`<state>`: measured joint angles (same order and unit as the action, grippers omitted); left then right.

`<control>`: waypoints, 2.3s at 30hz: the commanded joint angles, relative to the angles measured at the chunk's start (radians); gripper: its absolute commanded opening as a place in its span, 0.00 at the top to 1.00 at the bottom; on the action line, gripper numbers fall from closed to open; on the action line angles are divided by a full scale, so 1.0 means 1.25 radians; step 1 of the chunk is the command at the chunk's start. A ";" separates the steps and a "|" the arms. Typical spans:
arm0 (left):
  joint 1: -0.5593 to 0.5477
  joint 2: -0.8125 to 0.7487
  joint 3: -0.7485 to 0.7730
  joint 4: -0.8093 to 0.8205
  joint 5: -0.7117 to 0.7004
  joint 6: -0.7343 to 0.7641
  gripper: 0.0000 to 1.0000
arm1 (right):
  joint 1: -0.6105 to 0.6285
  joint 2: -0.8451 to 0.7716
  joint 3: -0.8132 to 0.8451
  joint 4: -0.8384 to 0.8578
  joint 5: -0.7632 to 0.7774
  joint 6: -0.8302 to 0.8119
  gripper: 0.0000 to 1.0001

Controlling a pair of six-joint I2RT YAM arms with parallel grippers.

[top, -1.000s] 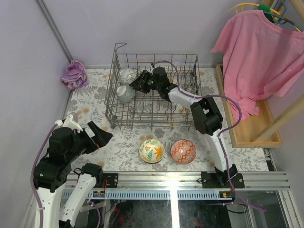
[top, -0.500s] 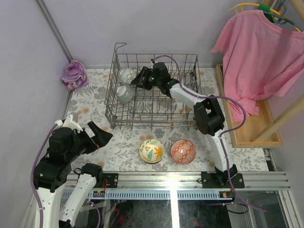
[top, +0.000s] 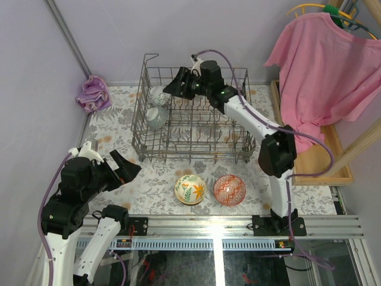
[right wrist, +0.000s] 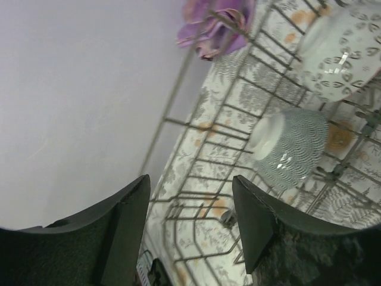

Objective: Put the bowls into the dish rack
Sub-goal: Adjust the bowl at the center of the board.

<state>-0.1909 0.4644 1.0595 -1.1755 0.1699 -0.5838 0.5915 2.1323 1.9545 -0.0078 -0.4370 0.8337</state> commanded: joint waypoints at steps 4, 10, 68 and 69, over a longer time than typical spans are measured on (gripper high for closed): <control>-0.004 0.012 0.031 -0.002 0.032 0.026 0.00 | -0.007 -0.281 -0.113 -0.097 -0.101 -0.115 0.27; -0.004 -0.004 0.024 -0.004 0.040 0.023 0.00 | -0.007 -0.508 -0.298 -0.181 -0.114 -0.182 0.00; -0.007 0.008 0.029 0.014 0.029 0.047 0.00 | 0.583 -0.596 -0.584 -0.461 0.387 -0.262 0.24; -0.007 0.009 0.021 0.021 0.033 0.047 0.00 | 0.586 -0.586 -0.589 -0.457 0.388 -0.263 0.24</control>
<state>-0.1909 0.4881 1.1229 -1.1870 0.1436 -0.5522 1.3018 1.3743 1.1973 -0.5762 -0.0547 0.5251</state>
